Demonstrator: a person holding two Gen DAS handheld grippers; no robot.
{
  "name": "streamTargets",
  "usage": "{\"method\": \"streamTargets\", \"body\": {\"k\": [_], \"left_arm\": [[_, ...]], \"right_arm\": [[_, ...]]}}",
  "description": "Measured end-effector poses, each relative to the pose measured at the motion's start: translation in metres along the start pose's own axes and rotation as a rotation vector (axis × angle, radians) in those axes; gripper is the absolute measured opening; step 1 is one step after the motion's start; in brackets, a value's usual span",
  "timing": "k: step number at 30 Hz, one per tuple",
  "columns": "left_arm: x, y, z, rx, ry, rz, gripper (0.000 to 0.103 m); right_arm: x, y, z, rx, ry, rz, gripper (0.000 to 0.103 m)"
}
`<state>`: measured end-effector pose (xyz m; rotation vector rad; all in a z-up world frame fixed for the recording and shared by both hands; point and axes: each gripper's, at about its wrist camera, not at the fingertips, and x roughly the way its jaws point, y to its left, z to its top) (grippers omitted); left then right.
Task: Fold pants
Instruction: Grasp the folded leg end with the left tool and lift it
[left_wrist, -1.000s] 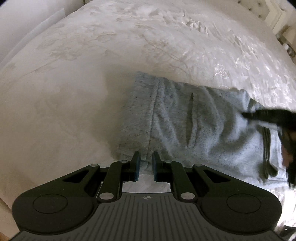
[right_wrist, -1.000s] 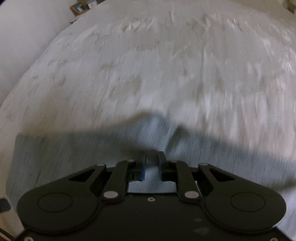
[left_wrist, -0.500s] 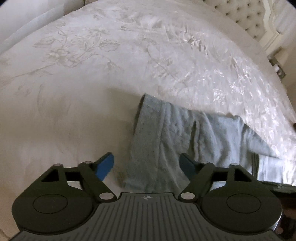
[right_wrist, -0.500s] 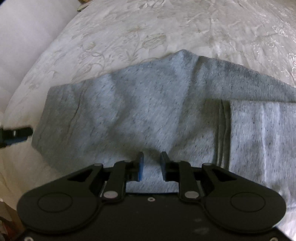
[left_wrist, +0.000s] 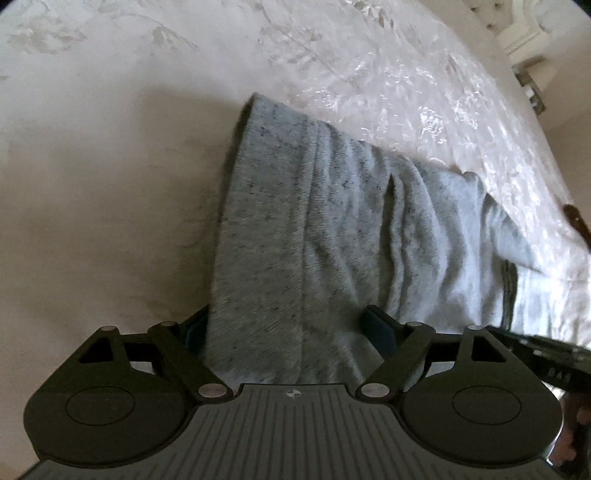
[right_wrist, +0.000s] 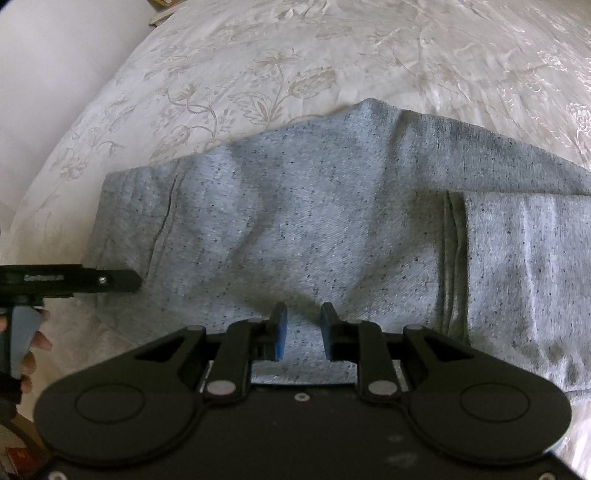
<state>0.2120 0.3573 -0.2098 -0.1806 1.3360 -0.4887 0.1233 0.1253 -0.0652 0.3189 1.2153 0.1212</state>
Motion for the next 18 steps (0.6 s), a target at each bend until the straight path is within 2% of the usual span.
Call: {"method": "streamTargets", "body": {"k": [6,10,15,18], "left_arm": [[0.011,-0.004,0.005,-0.025,0.008,-0.004,0.091],[0.011,-0.001,0.005,-0.065,-0.006,-0.010,0.091],[0.013,-0.006,0.005,-0.037,0.011,0.017,0.091],[0.015,-0.012,0.010,-0.033,0.026,0.040,0.090]], "right_arm": [[-0.001,0.000,-0.005,-0.027,0.010,-0.006,0.024],[-0.003,-0.002,-0.019,-0.030,0.037,-0.016,0.025],[0.002,-0.005,-0.043,-0.017,0.072,-0.041,0.024],[0.009,-0.006,-0.045,-0.012,0.082,-0.051,0.024]]}}
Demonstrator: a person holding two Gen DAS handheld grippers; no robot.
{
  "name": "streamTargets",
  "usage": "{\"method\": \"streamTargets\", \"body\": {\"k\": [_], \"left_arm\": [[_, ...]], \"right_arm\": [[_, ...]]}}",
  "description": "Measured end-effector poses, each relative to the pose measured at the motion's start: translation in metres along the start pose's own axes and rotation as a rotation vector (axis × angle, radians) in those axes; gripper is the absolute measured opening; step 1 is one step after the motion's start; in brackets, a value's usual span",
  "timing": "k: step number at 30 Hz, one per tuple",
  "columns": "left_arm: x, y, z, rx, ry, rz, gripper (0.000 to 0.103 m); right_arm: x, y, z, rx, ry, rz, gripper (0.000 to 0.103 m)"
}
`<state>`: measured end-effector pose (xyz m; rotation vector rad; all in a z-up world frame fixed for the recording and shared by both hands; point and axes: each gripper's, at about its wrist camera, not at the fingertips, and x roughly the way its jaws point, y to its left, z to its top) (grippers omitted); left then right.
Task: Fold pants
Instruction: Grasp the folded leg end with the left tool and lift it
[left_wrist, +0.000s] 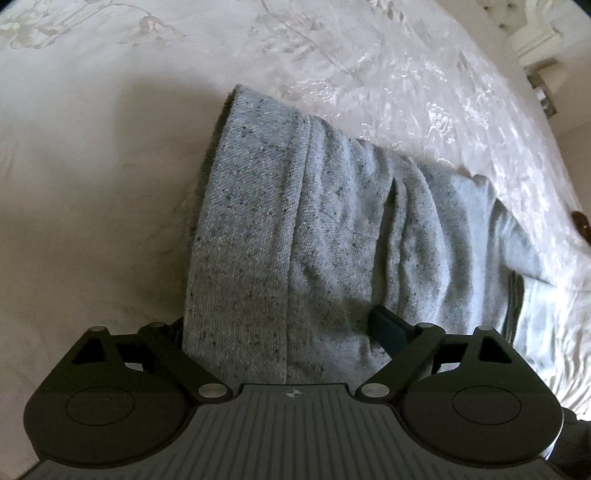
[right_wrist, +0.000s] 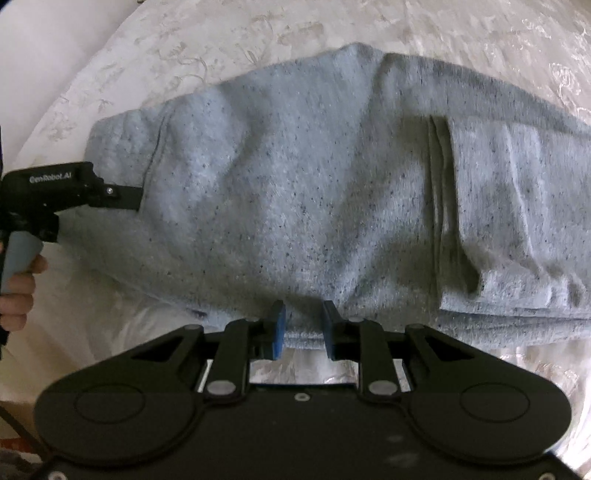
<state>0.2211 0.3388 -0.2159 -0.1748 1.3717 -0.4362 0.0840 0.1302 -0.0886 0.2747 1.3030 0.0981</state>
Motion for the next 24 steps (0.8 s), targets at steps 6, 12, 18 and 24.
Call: {"method": "streamTargets", "body": {"k": [6,12,18,24], "left_arm": [[-0.013,-0.009,-0.007,-0.034,-0.051,-0.044,0.034],[-0.050,-0.051,-0.022,0.028,-0.191,0.018,0.027],[-0.102,-0.115,-0.033,0.111,-0.315,0.031,0.026],[-0.125,-0.218,-0.043,0.220,-0.404,0.001,0.025]], "right_arm": [[0.020,0.001,0.009,-0.042,0.038,-0.020,0.023],[0.018,-0.007,0.014,-0.069,0.036,0.031,0.023],[-0.017,-0.035,0.010,-0.046,-0.032,0.158,0.025],[-0.058,-0.090,0.007,-0.028,-0.110,0.242,0.025]]}}
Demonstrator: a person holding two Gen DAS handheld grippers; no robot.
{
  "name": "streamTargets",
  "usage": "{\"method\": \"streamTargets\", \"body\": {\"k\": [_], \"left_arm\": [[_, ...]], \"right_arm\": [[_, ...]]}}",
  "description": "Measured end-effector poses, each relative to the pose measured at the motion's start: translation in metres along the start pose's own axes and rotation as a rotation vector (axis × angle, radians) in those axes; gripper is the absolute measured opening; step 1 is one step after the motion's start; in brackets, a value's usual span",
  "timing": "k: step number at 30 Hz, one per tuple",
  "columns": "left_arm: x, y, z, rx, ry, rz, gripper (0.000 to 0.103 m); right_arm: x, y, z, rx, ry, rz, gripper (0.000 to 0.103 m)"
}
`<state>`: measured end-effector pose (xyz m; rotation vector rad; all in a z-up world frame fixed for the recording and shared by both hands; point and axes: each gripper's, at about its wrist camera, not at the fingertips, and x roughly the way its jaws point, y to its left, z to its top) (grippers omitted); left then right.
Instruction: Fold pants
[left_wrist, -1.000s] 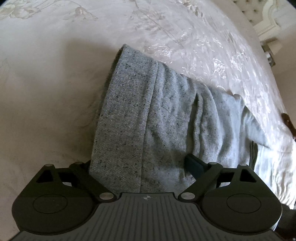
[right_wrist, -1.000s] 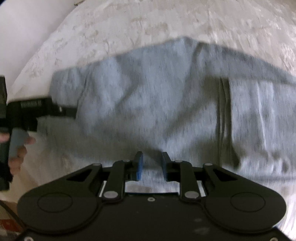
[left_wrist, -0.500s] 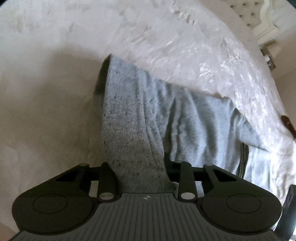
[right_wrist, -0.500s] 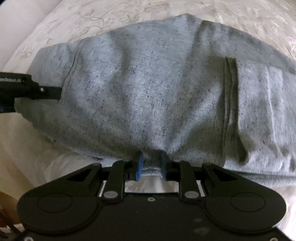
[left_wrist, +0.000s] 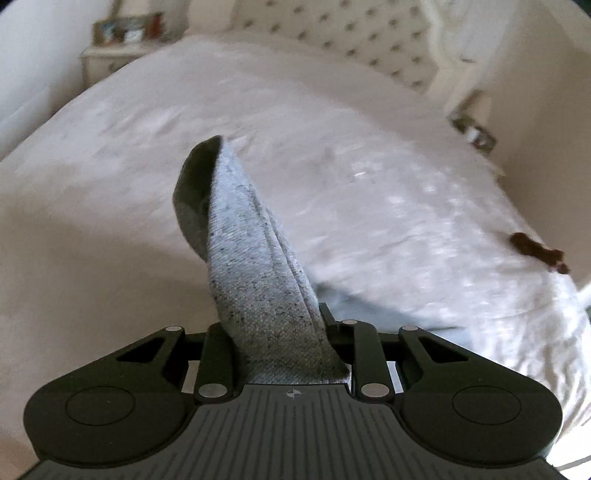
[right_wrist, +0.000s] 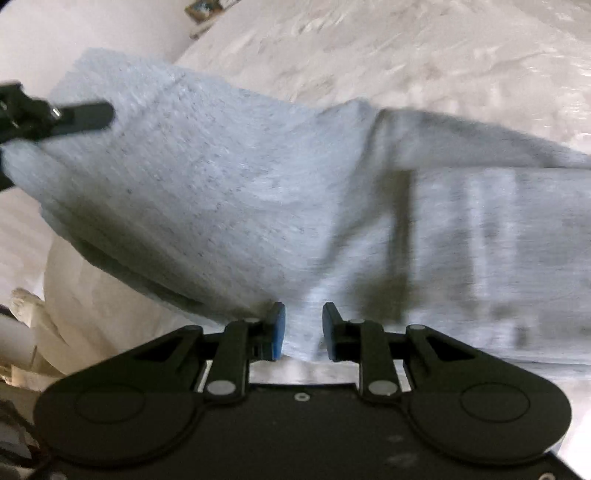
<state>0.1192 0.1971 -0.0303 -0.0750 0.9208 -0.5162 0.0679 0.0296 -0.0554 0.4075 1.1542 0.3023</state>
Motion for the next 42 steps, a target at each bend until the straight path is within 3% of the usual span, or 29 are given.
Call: {"method": "streamTargets", "body": {"k": [4,8,14,18,21,24,27,29,31,34,37,42], "left_arm": [[0.023,-0.075,-0.001,0.087,-0.008,-0.072,0.025],[0.076,-0.140,-0.020,0.154,0.063,-0.149,0.025],[0.163,-0.210,-0.061,0.265,0.227,-0.110,0.026],[0.166,-0.232,-0.075,0.293,0.249,-0.169,0.026],[0.149,-0.244,-0.077,0.328,0.217,-0.220,0.026],[0.131,-0.243,-0.074,0.346,0.164,-0.220,0.026],[0.124,-0.226,-0.068,0.333,0.149,-0.151,0.026],[0.125,-0.204,-0.067,0.310,0.167,-0.070,0.026],[0.132,-0.179,-0.070,0.273,0.204,0.005,0.026],[0.143,-0.140,-0.077,0.206,0.286,0.097,0.026],[0.152,-0.116,-0.088,0.166,0.355,0.112,0.026],[0.171,-0.110,-0.113,0.184,0.457,0.044,0.026]], "right_arm": [[-0.030,-0.053,-0.003,0.052,-0.031,-0.026,0.025],[-0.054,-0.108,-0.010,0.094,-0.046,-0.095,0.025],[-0.089,-0.188,-0.025,0.179,-0.053,-0.204,0.025],[-0.110,-0.222,-0.033,0.214,-0.074,-0.242,0.026],[-0.123,-0.237,-0.035,0.225,-0.093,-0.257,0.033],[-0.132,-0.248,-0.030,0.230,-0.108,-0.276,0.035],[-0.141,-0.247,-0.029,0.225,-0.146,-0.297,0.037],[-0.146,-0.244,-0.024,0.209,-0.181,-0.324,0.040],[-0.147,-0.237,-0.016,0.198,-0.225,-0.327,0.049],[-0.146,-0.231,-0.007,0.209,-0.256,-0.271,0.057],[-0.128,-0.226,0.001,0.215,-0.231,-0.232,0.062],[-0.099,-0.220,0.005,0.182,-0.149,-0.262,0.066]]}}
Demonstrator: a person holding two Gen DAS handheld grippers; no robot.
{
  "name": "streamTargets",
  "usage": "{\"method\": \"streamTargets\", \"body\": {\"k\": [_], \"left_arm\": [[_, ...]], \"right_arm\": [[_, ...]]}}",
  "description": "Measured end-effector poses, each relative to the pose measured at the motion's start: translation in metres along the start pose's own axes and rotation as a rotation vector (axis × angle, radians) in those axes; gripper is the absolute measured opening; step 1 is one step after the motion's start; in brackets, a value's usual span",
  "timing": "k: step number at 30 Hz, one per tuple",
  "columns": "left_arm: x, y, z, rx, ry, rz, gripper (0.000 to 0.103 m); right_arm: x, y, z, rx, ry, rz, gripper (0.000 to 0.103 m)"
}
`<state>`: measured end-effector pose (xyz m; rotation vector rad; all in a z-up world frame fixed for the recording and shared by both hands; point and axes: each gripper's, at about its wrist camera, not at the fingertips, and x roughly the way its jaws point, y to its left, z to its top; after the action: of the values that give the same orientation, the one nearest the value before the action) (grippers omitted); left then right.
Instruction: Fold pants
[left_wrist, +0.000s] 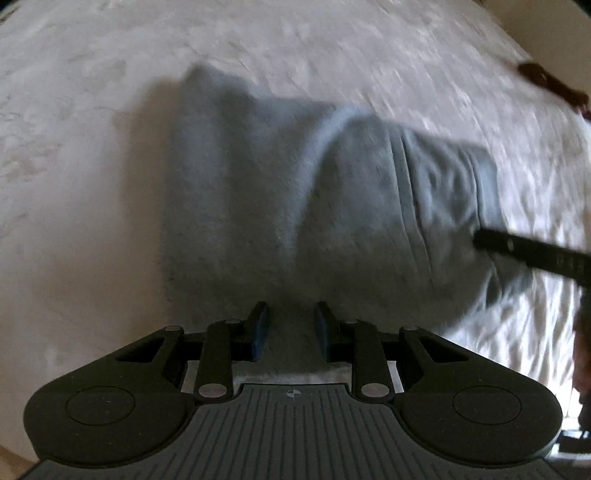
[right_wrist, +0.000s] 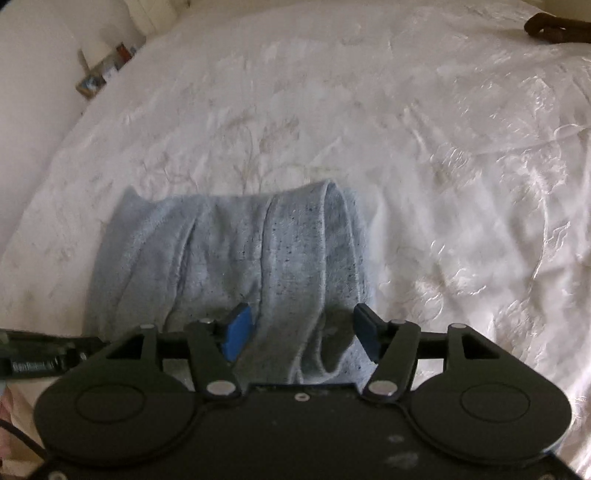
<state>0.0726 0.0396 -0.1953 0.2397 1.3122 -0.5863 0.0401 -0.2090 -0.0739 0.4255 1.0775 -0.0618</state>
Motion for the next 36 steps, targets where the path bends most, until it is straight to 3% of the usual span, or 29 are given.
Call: {"method": "streamTargets", "body": {"k": [2,6,11,15,24,29,30,31,33,36], "left_arm": [[0.001,-0.001,0.000,0.021,-0.004,-0.003,0.026],[-0.016,0.012,0.001,-0.055,-0.072,-0.054,0.026],[-0.033,0.028,-0.004,-0.081,-0.113,-0.017,0.026],[-0.034,0.037,-0.006,-0.105,-0.109,0.014,0.026],[-0.039,0.070,-0.018,-0.214,-0.080,0.042,0.026],[-0.040,0.074,-0.021,-0.222,-0.078,0.040,0.026],[-0.040,0.074,-0.021,-0.220,-0.079,0.039,0.026],[-0.041,0.073,-0.021,-0.222,-0.080,0.040,0.026],[-0.041,0.073,-0.021,-0.223,-0.085,0.039,0.026],[-0.043,0.071,-0.019,-0.213,-0.091,0.036,0.026]], "right_arm": [[0.005,0.001,0.000,0.005,0.017,0.011,0.068],[0.008,0.001,0.002,0.035,0.012,-0.026,0.070],[0.010,0.001,0.000,0.025,-0.023,-0.061,0.077],[0.016,-0.006,-0.001,0.059,-0.002,-0.030,0.074],[0.008,0.015,-0.010,-0.027,-0.017,-0.022,0.072],[0.014,0.010,-0.010,0.035,0.013,0.010,0.072],[0.016,0.006,-0.010,0.068,0.026,0.018,0.062],[0.018,0.002,-0.009,0.100,0.035,0.028,0.013],[0.014,0.002,-0.004,0.130,0.044,0.071,0.009],[-0.015,0.022,0.007,0.028,-0.009,0.100,0.008]]}}
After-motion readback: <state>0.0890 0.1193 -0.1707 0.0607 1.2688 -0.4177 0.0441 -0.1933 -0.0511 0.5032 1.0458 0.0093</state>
